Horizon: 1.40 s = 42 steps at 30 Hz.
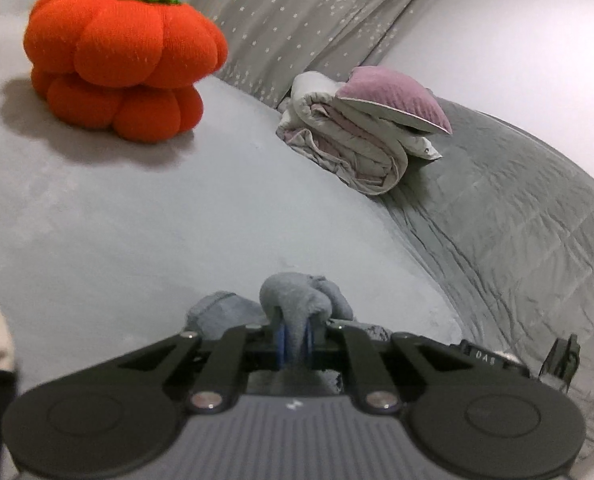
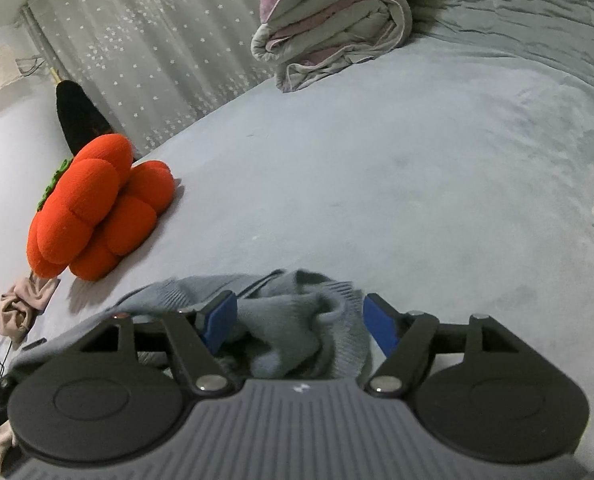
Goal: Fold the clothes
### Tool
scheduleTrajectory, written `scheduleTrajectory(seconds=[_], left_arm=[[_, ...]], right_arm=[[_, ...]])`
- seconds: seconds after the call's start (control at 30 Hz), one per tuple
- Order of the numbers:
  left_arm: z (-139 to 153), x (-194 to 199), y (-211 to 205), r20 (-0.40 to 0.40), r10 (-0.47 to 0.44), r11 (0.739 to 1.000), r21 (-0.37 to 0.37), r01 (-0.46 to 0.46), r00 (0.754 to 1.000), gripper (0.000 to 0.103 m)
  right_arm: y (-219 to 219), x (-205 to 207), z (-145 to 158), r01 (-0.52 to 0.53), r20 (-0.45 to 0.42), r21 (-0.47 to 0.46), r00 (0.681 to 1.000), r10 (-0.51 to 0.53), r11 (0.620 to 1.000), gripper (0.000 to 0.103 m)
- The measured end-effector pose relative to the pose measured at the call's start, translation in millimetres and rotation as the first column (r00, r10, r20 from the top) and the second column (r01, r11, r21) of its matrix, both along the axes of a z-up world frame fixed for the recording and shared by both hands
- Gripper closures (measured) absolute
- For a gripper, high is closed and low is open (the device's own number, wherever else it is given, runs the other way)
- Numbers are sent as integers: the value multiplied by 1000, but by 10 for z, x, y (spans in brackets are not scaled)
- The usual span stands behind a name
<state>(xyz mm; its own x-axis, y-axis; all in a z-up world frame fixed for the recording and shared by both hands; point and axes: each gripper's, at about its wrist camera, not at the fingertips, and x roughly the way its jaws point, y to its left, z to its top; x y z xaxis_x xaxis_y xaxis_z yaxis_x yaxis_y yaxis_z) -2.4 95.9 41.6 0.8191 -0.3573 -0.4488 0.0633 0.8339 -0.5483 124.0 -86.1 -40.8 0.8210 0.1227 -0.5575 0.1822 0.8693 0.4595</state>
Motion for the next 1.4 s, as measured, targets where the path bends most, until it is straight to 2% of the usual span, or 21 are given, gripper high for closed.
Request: scheduleTrajectory(seconds=[0.13,0.27,0.4,0.53,0.63,0.83,0.97,1.07,1.2,1.33,1.37,1.4], left_arm=[[89,-94,120,58,32,996,83,-37,998,94],[172,-24,221,111,94,978,177,-112,989,94],[206,123,322,122,166,953,236,-191,979,94],[193,259,341,138,212,914,323,-246,967,94],[134,341,349,125,227,899,355,-257,966,94],[40,414,338,79,253,881,394,-263,964,94],[-6,369,420,23,275,885,385,-263,961,94],[-15,332,480,-21,247,902,369,-223,969,94],[-32,243,451,-84,119,923,376,-79,989,94],[-129,157,317,-167,-26,898,430,97,986,93],[-166,145,285,-196,-59,887,440,142,979,91],[-213,146,263,-228,-88,877,444,184,970,85]], right_arm=[[-46,23,-31,16,-15,17,1000,-16,1000,29],[-85,82,-77,29,-42,45,999,-27,999,29],[-105,140,-148,41,-73,61,997,-37,997,29],[-117,206,-230,45,-110,75,993,-37,996,29],[-88,253,-287,32,-131,97,991,-20,995,29],[-54,300,-362,6,-151,204,988,26,979,29],[-35,289,-349,-6,-162,238,986,46,971,29],[-56,241,-313,-20,-166,249,984,63,968,29],[-123,101,-275,-31,-169,259,983,77,965,29],[-194,-69,-240,-43,-169,271,981,92,962,29],[-212,-111,-231,-46,-169,274,981,95,961,29],[-229,-154,-222,-49,-169,277,981,99,960,29]])
